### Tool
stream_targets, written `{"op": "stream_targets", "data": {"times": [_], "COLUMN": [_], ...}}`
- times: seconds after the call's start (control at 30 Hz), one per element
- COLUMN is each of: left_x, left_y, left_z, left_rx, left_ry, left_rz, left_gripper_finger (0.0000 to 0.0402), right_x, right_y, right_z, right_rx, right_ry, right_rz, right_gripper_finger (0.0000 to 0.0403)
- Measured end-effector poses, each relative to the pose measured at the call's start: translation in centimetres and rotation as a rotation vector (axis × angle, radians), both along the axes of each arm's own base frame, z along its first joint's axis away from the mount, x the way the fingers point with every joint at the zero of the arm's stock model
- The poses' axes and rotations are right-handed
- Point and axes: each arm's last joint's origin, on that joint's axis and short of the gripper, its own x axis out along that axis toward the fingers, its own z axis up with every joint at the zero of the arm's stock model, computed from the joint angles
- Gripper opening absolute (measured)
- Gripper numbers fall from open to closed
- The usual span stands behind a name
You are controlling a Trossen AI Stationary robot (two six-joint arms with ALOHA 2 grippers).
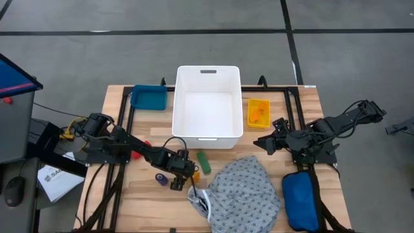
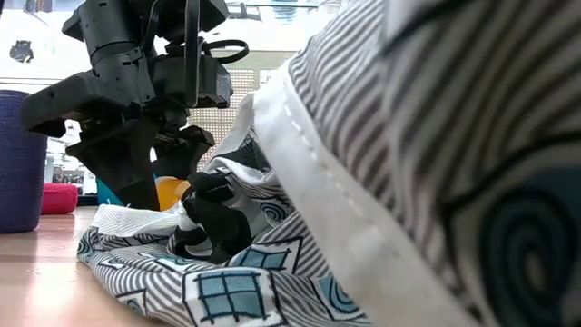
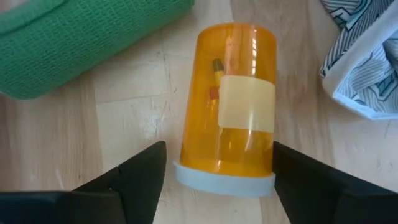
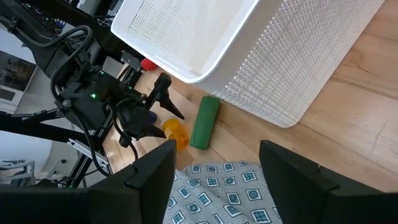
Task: Pick & place medical supplies in basket/bin
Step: Put the orange pill bottle into the yellow bin
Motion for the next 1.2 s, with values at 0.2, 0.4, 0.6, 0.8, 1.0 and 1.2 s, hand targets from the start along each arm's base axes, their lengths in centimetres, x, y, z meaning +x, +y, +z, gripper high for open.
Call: {"op": "stream_targets", "data": {"times": [0.2, 0.4, 0.6, 0.8, 1.0, 1.2], "left_x": [0.0, 0.0, 0.0, -0.1, -0.4, -1.3], "left_y": [-0.1, -0.1, -0.1, -0.1, 0.0, 0.4], "left_z": [0.0, 0.0, 0.0, 0.4, 2.5, 6.5], "left_rx": [-0.018, -0.021, -0.035, -0.048, -0.084, -0.173], "left_ry": [0.006, 0.006, 0.007, -0.006, -0.072, -0.196], "left_rz": [-0.009, -0.004, 0.027, 0.039, 0.058, 0.118], "left_gripper_finger": [0.0243, 0.0223, 0.0208, 0.0211, 0.0207, 0.0212], "right_x": [0.0, 0.0, 0.0, 0.1, 0.4, 1.4], "right_y": [0.0, 0.0, 0.0, 0.0, 0.4, 2.4], "right_z": [0.0, 0.0, 0.0, 0.1, 0.7, 2.2], "right_rx": [0.005, 0.007, 0.008, 0.011, -0.045, -0.287], "right_ry": [-0.002, -0.002, -0.004, -0.011, -0.073, -0.216], "right_rz": [-0.003, -0.004, -0.004, -0.004, 0.060, 0.308], "right_gripper_finger": [0.0227, 0.0227, 0.0227, 0.0227, 0.0227, 0.0227]}}
